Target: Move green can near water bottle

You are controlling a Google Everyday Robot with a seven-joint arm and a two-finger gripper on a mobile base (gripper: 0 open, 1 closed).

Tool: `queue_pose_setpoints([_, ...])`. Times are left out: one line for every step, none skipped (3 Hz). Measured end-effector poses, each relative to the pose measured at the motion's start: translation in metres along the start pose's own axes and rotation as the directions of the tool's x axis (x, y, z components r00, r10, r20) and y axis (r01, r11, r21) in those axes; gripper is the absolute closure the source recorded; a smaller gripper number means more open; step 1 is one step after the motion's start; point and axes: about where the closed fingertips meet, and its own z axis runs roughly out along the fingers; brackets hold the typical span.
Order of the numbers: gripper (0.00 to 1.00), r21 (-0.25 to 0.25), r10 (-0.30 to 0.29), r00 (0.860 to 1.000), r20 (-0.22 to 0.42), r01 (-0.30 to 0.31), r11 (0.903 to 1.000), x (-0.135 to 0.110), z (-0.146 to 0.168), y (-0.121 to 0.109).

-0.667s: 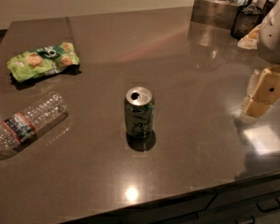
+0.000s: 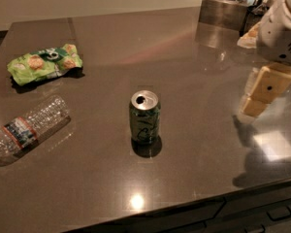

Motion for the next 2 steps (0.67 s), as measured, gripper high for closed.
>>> queue_pose_setpoints([0.00,-0.028,-0.007,0.996,0.089,0.010,0.9996,-0.038,0.015,-0.010])
queue_pose_setpoints([0.00,-0.067,-0.008,0.987,0.160,0.018,0.9976,-0.061,0.024,-0.012])
